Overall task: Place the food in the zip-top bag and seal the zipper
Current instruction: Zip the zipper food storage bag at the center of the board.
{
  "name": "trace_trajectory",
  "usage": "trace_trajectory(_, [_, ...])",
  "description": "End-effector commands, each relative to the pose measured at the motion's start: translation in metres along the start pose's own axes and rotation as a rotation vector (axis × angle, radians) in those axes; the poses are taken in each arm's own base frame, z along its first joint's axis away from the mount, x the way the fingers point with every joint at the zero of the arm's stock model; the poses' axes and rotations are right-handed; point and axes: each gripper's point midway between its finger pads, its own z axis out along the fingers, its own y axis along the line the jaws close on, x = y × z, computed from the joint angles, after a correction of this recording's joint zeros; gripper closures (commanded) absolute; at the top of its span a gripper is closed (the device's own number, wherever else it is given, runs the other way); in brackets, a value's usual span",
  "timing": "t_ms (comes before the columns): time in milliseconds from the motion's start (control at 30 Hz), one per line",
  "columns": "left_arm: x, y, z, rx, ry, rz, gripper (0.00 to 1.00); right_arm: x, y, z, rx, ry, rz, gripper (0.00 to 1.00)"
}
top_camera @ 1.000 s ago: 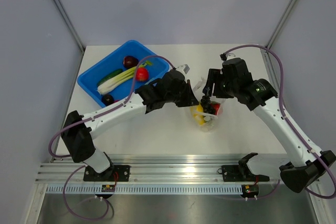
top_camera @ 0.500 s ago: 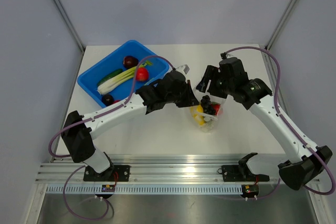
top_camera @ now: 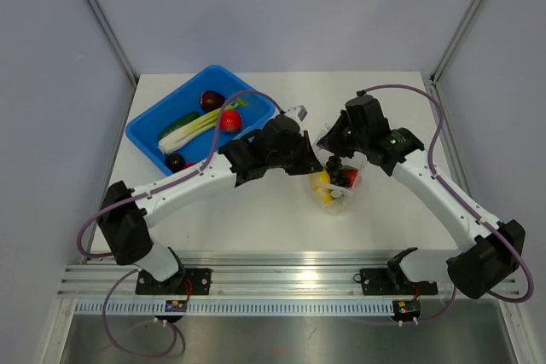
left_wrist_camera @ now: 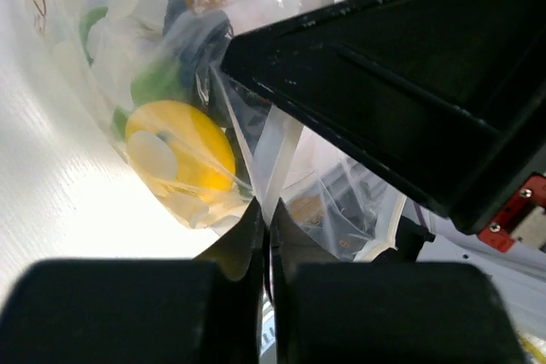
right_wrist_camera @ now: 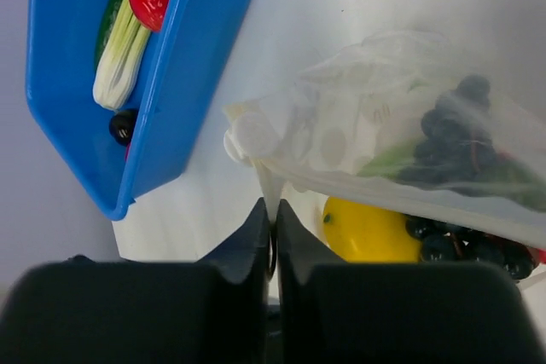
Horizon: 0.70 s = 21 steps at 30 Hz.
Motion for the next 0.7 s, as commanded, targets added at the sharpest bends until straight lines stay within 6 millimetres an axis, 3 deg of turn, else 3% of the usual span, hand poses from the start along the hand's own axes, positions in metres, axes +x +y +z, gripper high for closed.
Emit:
trace_trajectory(0, [-0.016,-0.037,-0.024,0.155,-0.062,0.075,0.82,-0.019,0.020,-0.005,-0.069,-0.060,-0.038,0.97])
trace_trajectory(67, [-0.014,-0.038,-0.033,0.173,-0.049,0.139,0.59,-0.020,0.024,-0.009,-0.085,-0.058,-0.086,1.00])
trace_trajectory(133, [-0.010,-0.026,-0.042,0.139,-0.029,0.214,0.20,-0.025,0.030,-0.015,-0.112,-0.068,-0.167,1.00])
trace_trajectory(167, [-0.013,-0.026,-0.055,0.151,-0.041,0.246,0.14,-0.020,0.036,-0.019,-0.155,-0.037,-0.235,1.00])
trace_trajectory(200, [-0.016,-0.009,-0.060,0.127,-0.036,0.263,0.13,-0.021,0.042,-0.024,-0.179,-0.032,-0.269,1.00])
trace_trajectory(267, [-0.019,-0.002,-0.080,0.202,-0.014,0.355,0.12,-0.010,0.048,-0.029,-0.232,0.033,-0.336,1.00])
trace_trajectory(300, [-0.037,0.013,-0.095,0.199,-0.054,0.359,0.13,-0.007,0.050,-0.028,-0.248,0.055,-0.399,1.00])
trace_trajectory(433, [-0.061,0.033,-0.121,0.195,-0.159,0.579,0.19,0.023,0.048,-0.027,-0.337,0.208,-0.510,1.00])
trace_trajectory(600, [-0.063,0.039,-0.107,0.228,-0.181,0.776,0.17,0.050,0.052,-0.050,-0.499,0.298,-0.602,1.00])
trace_trajectory(667, [-0.051,0.039,-0.092,0.304,-0.116,0.834,0.19,0.056,0.052,-0.059,-0.539,0.319,-0.632,1.00])
